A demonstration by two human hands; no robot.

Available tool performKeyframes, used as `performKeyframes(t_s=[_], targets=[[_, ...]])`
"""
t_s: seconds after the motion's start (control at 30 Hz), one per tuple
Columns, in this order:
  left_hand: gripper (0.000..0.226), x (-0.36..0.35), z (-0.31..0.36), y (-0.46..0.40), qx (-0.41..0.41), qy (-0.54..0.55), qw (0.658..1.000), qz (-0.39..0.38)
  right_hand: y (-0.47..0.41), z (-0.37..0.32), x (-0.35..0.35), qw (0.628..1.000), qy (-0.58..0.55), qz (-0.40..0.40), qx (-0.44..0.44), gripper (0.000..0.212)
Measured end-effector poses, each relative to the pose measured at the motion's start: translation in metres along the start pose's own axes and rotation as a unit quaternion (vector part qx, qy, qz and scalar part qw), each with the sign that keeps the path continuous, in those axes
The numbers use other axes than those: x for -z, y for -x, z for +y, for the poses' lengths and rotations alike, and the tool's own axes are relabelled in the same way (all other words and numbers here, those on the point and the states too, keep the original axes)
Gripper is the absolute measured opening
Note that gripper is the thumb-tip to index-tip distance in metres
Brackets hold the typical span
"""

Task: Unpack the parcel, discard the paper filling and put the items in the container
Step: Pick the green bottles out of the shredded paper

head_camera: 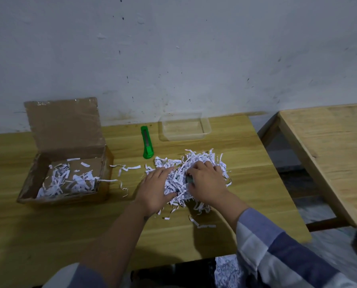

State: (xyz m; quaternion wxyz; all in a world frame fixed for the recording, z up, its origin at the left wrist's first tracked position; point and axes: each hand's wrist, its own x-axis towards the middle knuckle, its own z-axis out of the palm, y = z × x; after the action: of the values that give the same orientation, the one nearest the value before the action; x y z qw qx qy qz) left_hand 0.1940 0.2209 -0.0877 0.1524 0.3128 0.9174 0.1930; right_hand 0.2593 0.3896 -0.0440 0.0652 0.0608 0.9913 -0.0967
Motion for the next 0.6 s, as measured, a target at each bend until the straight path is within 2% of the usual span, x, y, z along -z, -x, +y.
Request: performKeyframes(t_s=[0.13, 0.17, 0.27, 0.33, 0.4, 0.6], targets=[[0.046, -0.003, -0.004, 0.002, 0.001, 0.041, 0.999, 0.027, -0.008, -0.011, 0.006, 0.993, -0.059, 0.103, 0.021, 0.018], [0.041, -0.003, -0.005, 0.003, 0.001, 0.047, 0.998, 0.032, -0.012, -0.015, 0.007, 0.990, -0.083, 0.107, 0.037, 0.018], [0.034, -0.003, -0.006, 0.004, 0.003, 0.057, 0.998, 0.033, -0.024, -0.022, 0.006, 0.992, -0.100, 0.036, 0.072, 0.026], [0.033, -0.002, -0.007, 0.005, 0.010, 0.055, 0.998, 0.031, -0.031, -0.023, 0.004, 0.998, -0.033, -0.015, 0.047, 0.022], [0.034, -0.001, -0.007, 0.007, 0.012, 0.044, 0.999, 0.030, -0.034, -0.019, 0.004, 0.999, 0.018, -0.029, 0.015, 0.019], [0.049, 0.000, -0.010, 0.009, 0.006, 0.022, 0.999, 0.030, -0.046, -0.018, 0.009, 0.989, 0.052, -0.133, -0.035, 0.035]])
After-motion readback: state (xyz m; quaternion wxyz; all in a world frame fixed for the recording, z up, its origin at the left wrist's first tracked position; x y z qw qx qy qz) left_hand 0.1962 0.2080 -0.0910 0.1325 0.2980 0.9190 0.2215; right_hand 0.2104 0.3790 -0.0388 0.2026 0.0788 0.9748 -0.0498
